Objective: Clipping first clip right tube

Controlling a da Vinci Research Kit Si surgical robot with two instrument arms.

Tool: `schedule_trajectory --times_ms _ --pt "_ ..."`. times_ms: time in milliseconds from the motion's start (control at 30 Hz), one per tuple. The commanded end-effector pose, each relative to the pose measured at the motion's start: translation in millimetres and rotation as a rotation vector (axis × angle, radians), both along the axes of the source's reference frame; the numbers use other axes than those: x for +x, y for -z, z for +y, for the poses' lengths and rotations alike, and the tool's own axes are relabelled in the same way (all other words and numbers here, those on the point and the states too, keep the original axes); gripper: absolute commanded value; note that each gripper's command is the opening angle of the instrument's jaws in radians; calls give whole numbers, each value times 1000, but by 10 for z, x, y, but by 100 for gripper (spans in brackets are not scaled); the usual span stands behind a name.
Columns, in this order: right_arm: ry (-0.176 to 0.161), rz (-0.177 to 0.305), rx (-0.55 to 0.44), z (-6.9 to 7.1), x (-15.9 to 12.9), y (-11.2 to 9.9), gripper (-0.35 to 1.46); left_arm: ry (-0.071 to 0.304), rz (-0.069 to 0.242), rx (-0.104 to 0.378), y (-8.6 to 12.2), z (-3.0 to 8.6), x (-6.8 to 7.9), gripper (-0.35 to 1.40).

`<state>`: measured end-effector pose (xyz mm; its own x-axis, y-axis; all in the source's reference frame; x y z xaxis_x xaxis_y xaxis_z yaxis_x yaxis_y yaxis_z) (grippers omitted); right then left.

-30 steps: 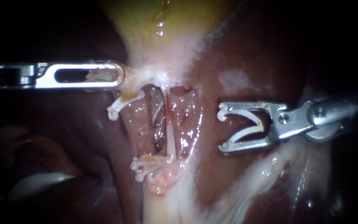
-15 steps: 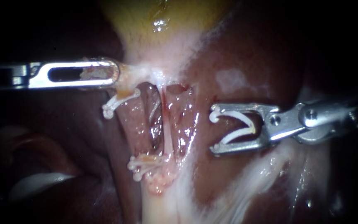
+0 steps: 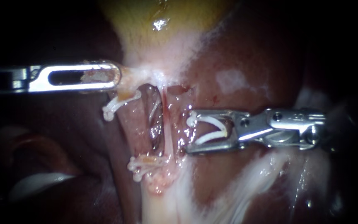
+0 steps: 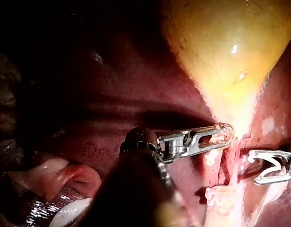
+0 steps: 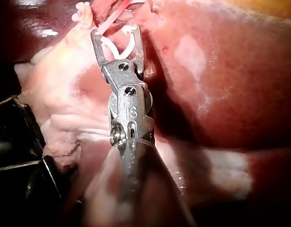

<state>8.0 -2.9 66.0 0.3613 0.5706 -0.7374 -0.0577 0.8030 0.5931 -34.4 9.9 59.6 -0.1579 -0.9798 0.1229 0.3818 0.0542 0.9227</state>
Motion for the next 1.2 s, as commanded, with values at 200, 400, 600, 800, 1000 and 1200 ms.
schedule_trajectory --times_ms 200,400,600,800,1000,1200 --pt "-7 0 34 5 16 -17 50 -1 -1 0 4 -2 -1 -35" --pt "-4 15 58 4 35 -22 50 -2 1 -5 5 -3 -1 -35" --pt "-9 62 105 0 49 -27 50 -1 1 -5 6 -4 -1 -35" --pt "-7 139 165 -4 57 -30 50 -1 1 -5 7 -4 -1 -35" --pt "17 232 235 -13 59 -29 50 -3 0 -5 5 -3 1 -35" --pt "48 283 278 -22 61 -23 49 -5 -1 -5 1 -1 6 -35"
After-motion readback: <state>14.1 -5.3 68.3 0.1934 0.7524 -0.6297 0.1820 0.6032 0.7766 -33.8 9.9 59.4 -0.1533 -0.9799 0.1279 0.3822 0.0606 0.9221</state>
